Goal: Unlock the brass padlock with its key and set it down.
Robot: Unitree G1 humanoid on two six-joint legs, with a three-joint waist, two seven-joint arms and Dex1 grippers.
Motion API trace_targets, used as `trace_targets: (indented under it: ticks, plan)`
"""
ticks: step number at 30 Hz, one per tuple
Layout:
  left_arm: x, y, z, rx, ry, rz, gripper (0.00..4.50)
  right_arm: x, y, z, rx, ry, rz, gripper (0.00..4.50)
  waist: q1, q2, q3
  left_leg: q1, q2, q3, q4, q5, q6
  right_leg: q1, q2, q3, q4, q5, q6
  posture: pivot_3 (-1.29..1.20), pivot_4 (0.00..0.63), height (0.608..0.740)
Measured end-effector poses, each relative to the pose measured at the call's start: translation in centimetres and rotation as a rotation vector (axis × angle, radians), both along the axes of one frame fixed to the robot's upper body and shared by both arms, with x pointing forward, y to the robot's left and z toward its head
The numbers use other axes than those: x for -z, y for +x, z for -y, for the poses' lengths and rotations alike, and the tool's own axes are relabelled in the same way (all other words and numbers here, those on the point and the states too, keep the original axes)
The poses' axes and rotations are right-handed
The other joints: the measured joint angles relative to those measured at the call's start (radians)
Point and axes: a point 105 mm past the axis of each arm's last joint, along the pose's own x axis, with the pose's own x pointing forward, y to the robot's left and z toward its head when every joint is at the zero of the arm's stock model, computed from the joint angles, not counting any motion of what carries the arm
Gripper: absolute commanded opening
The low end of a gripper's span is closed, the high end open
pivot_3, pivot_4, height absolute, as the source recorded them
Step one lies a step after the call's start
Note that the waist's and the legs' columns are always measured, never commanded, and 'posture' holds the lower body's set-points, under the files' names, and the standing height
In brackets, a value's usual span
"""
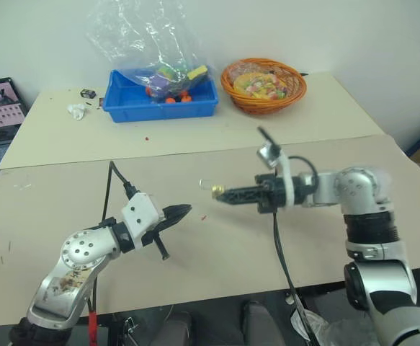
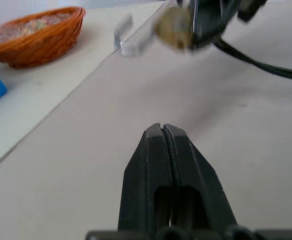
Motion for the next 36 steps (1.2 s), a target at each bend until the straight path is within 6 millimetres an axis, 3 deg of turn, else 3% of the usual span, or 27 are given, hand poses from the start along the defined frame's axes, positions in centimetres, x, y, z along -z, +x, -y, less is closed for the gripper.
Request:
trace_targets:
  ticks: [2,9,13,18,28,30,32,36]
  plan:
    - [-0.4,-0.6,0.2,0.042,0.045,0.068,0.06,1.9,-0.2,-0.3,-0.005,-0.042,-0.071,0.00,-0.001,0.000,0.000,0.000,0.000,0.001,0.000,0.000,0.000,0.000,0.000,0.001,0.000,0.000,0.000,0.00,0.150,0.740]
    - [-0.2,-1.4,0.2,0.071,0.085,0.119,0.06,2.7,0.1,-0.3,-0.008,-0.063,-0.118,0.00,0.000,0.000,0.000,0.000,0.000,0.001,0.000,0.000,0.000,0.000,0.000,0.000,0.000,0.000,0.000,0.00,0.150,0.740]
    - [-0.4,-1.5,0.3,0.073,0.099,0.136,0.06,5.8,1.2,0.5,0.028,-0.150,-0.153,0.00,-0.001,0.000,0.000,0.000,-0.001,0.001,0.000,0.000,0.000,0.000,0.000,0.000,0.000,0.000,0.000,0.00,0.150,0.740]
    - [-0.5,-1.5,0.3,0.070,0.102,0.139,0.06,6.2,1.1,0.2,-0.059,-0.181,-0.100,0.00,-0.005,0.000,0.000,0.002,0.000,0.001,0.001,0.000,0.000,0.002,0.000,0.000,0.000,0.000,0.000,0.00,0.150,0.740]
    - [-0.7,-1.7,0.5,0.071,0.104,0.139,0.06,6.4,2.2,-0.3,-0.062,-0.168,-0.102,0.00,-0.014,-0.001,-0.001,0.014,0.001,0.001,0.000,-0.001,0.001,0.010,0.000,0.001,0.000,0.001,-0.002,0.00,0.150,0.740]
    - [-0.7,-1.7,0.5,0.072,0.104,0.142,0.00,6.6,2.5,-0.3,-0.048,-0.177,-0.105,1.00,-0.014,-0.001,-0.001,0.018,0.001,0.001,-0.001,-0.002,0.004,0.016,0.001,0.000,-0.001,0.001,-0.002,0.00,0.150,0.740]
    - [-0.8,-1.7,0.5,0.073,0.105,0.145,0.00,7.1,2.9,0.1,-0.024,-0.195,-0.109,1.52,-0.014,-0.001,-0.001,0.019,0.001,0.001,-0.002,-0.003,0.006,0.017,0.001,0.000,-0.001,0.001,-0.001,0.00,0.150,0.740]
    - [-0.9,-1.6,0.6,0.073,0.104,0.147,0.00,7.2,3.3,0.2,-0.004,-0.189,-0.098,2.99,-0.008,-0.001,-0.001,0.018,0.001,0.000,-0.002,0.000,0.000,0.017,0.001,0.000,0.000,0.001,-0.002,0.00,0.150,0.740]
